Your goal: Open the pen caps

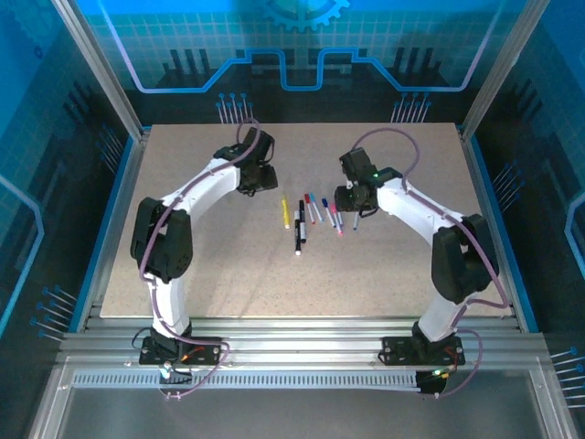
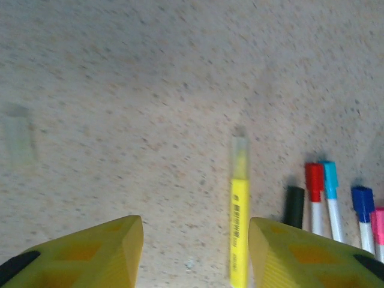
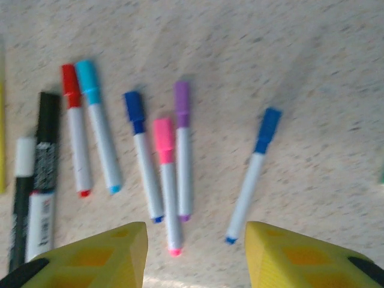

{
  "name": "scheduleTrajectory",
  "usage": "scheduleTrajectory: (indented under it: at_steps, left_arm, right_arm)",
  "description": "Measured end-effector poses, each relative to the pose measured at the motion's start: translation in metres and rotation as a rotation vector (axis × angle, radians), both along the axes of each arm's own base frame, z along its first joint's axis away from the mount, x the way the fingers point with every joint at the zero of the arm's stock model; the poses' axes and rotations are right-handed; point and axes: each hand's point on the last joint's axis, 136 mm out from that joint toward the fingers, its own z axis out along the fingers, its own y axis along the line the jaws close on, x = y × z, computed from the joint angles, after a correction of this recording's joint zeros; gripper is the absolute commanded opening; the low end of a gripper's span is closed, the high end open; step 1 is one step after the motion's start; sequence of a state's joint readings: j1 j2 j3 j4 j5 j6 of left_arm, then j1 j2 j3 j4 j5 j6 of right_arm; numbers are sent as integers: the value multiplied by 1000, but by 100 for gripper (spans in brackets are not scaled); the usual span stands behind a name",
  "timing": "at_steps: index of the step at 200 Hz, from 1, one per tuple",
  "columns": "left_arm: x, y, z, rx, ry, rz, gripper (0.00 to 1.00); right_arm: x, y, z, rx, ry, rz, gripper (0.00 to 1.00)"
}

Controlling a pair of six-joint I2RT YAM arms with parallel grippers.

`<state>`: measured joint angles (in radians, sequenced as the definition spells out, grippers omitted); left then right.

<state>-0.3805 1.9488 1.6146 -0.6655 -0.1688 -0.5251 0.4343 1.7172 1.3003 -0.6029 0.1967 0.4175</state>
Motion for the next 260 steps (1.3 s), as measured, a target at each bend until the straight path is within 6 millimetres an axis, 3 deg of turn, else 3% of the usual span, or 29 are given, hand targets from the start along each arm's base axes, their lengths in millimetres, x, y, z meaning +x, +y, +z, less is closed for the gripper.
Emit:
scheduleTrajectory:
  at_steps: [29, 79, 160, 188, 260]
  left_arm:
    - [-3, -20, -28, 2, 52, -20, 50]
    - [12, -36, -67, 15, 104, -16, 48]
    - [34, -56, -84, 38, 103, -25, 44]
    - [30, -54, -99, 78, 131, -23, 38]
    - [30, -49, -100, 105, 138, -13, 21]
  right_arm:
    - [-11, 8, -2, 38, 10, 6, 51]
    - [-12, 21, 7, 76, -15, 30, 52]
    - [-13, 24, 8, 93, -13, 39, 50]
    - [-15, 24, 4, 99, -6, 42, 49]
    - [-18, 29, 0, 127, 8, 54, 48]
